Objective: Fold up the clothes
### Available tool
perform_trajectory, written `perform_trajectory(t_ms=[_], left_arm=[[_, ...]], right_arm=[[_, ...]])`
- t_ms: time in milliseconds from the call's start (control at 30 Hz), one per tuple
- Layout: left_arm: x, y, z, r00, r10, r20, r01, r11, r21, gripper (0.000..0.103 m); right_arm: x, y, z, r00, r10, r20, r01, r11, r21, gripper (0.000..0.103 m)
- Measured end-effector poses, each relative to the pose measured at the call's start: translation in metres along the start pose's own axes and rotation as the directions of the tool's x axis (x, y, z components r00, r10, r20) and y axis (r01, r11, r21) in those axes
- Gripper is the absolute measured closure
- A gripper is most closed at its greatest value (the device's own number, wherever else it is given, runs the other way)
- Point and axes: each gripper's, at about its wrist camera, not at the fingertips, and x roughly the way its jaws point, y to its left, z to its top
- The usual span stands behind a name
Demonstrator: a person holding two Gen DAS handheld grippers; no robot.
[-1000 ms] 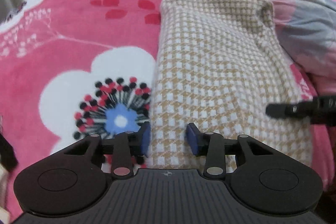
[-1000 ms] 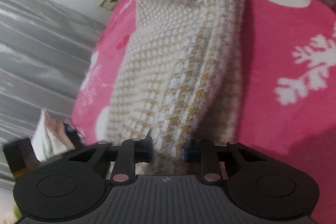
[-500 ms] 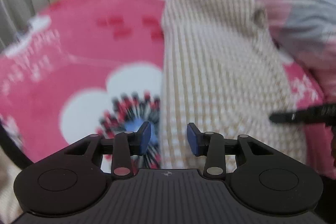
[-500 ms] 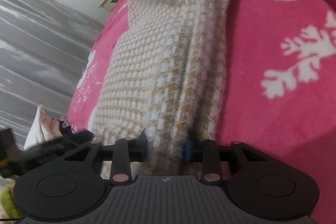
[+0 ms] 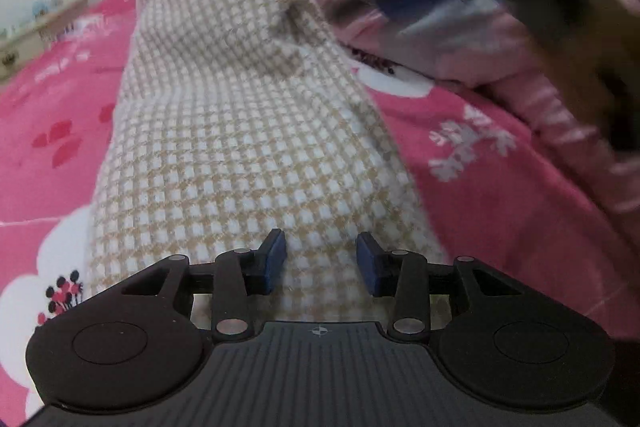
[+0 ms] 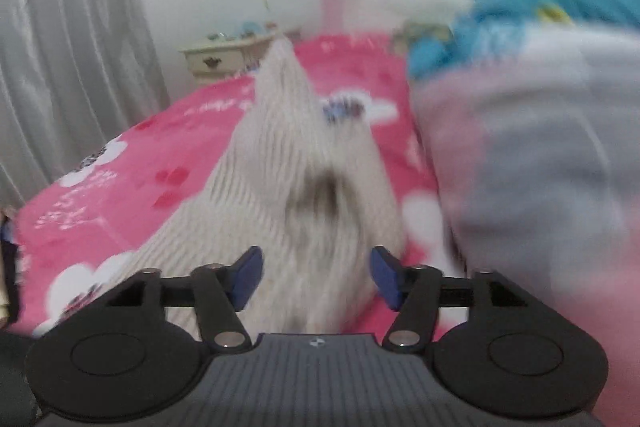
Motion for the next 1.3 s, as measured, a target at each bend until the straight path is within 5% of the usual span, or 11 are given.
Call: perform_trajectory(t_ms=[100,200,267,300,333,433,633,800,900,1100,1300], left_arm=[[-0.002,-0.004,-0.011,0.999,0.013,0.041,-0.014,1.000,0.015,0.063],[-0.002,-0.009,-0.018,0.997,0.022,0.068,-0.025,0.999,0.048,0.063],[-0.001,-0.012,-0.020,0.996,0.024,0.085,-0.030,0.997,0.067,0.063],[-0.001,-0.013,-0.021,0.995,0.024,0.093,-0.031,0.997,0.074,0.063],[-0.001,-0.013,-0.022,0.995,0.023,0.098,-0.031,0.997,0.077,0.063],[-0.002,-0.011,-0.023,0.995,0.005,0.102,-0.012,0.997,0.070,0.063],[0.000,-0.006,-0.024,0.994,-0.037,0.101,0.030,0.998,0.063,0.063],[0.002,-0.005,-0.025,0.994,-0.050,0.096,0.045,0.997,0.055,0.063],[0.002,-0.005,-0.025,0.994,-0.050,0.096,0.045,0.998,0.053,0.063],[0.002,-0.008,-0.023,0.994,-0.046,0.095,0.040,0.997,0.058,0.063],[-0.034,0.021,0.003,0.985,-0.121,0.120,0.132,0.987,-0.094,0.063]], right_arm=[[0.043,0.009,0.018,0.999,-0.045,0.025,0.047,0.992,-0.120,0.004],[0.089,0.018,0.029,0.998,-0.041,-0.039,0.032,0.976,-0.216,0.002],[0.106,0.022,0.028,0.995,-0.027,-0.097,-0.001,0.961,-0.277,0.023],[0.108,0.022,0.029,0.995,-0.027,-0.100,-0.002,0.959,-0.284,0.056],[0.109,0.023,0.030,0.994,-0.028,-0.103,-0.003,0.957,-0.291,0.068],[0.094,-0.033,0.035,0.987,0.157,-0.021,-0.154,0.981,0.121,0.075],[0.131,-0.126,-0.032,0.968,0.249,0.030,-0.209,0.736,0.645,0.077],[0.126,-0.114,-0.026,0.987,0.151,-0.062,-0.095,0.839,0.535,0.070],[0.086,-0.074,0.001,0.995,-0.083,-0.058,0.094,0.967,0.237,0.053],[0.053,-0.010,0.015,0.985,-0.133,0.108,0.148,0.977,-0.155,0.060],[0.122,-0.039,-0.005,0.968,-0.191,-0.164,0.168,0.975,-0.143,0.079]])
